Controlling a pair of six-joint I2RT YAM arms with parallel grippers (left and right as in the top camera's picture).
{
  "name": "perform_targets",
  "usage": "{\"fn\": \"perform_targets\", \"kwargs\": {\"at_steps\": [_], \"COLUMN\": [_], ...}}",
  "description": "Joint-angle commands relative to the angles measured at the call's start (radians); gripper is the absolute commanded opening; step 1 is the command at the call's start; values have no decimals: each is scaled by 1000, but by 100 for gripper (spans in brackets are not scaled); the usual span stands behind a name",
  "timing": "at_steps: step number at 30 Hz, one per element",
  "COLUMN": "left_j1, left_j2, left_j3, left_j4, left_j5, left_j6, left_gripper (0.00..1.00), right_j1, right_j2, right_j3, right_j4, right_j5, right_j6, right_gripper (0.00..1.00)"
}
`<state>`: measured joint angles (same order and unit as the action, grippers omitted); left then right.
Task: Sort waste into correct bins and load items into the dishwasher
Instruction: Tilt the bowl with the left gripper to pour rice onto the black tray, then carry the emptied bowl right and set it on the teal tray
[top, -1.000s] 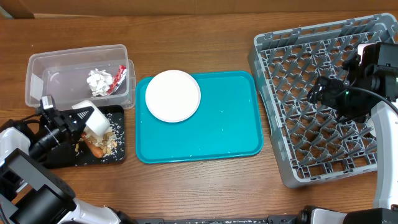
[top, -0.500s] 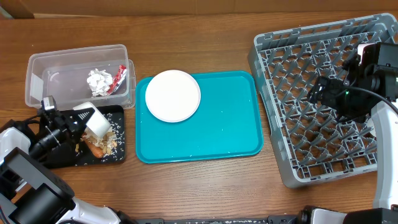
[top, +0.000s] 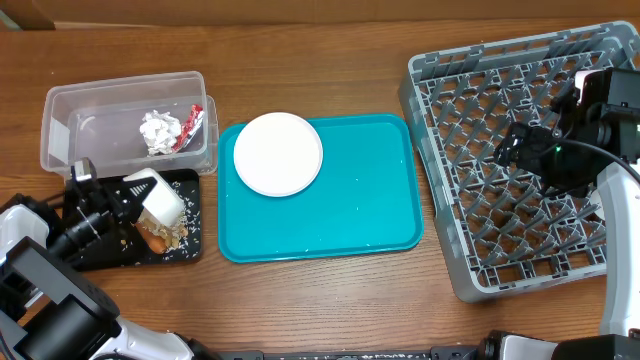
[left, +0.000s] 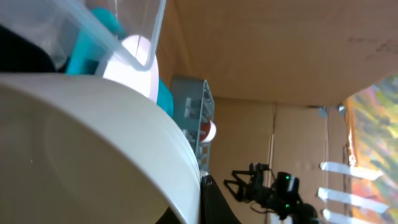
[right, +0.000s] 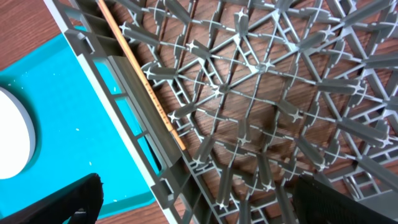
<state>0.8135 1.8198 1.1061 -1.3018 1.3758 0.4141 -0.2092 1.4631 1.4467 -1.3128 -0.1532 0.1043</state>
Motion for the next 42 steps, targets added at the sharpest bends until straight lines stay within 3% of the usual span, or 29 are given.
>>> {"fn": "perform_targets", "kwargs": {"at_steps": [1, 7, 15, 22, 29, 34, 42], "left_j1": [2, -27, -183, -369, -626, -850, -1230], "left_j2": [10, 5, -47, -81, -89, -89, -80], "left_j3": [9, 32, 183, 338, 444, 459, 458], "left_j4": [-116, -328, -371, -278, -57, 111, 334], "left_j5": [-5, -26, -104, -268, -473, -656, -1048], "left_j6": [262, 535, 508, 251, -122, -322, -465], "left_gripper": [4, 4, 4, 4, 4, 4, 4], "right_j1": [-2, -2, -2, -2, -2, -2, -2], "right_j2": [-16, -16, -16, -16, -16, -16, -16], "right_j3": [23, 23, 23, 23, 23, 23, 23], "right_j4": [3, 2, 2, 3, 3, 2, 3], "right_j5": [-6, -6, -6, -6, -6, -6, -6], "right_j6": [0, 0, 0, 0, 0, 0, 0], "right_gripper": [100, 100, 100, 100, 100, 100, 100]}}
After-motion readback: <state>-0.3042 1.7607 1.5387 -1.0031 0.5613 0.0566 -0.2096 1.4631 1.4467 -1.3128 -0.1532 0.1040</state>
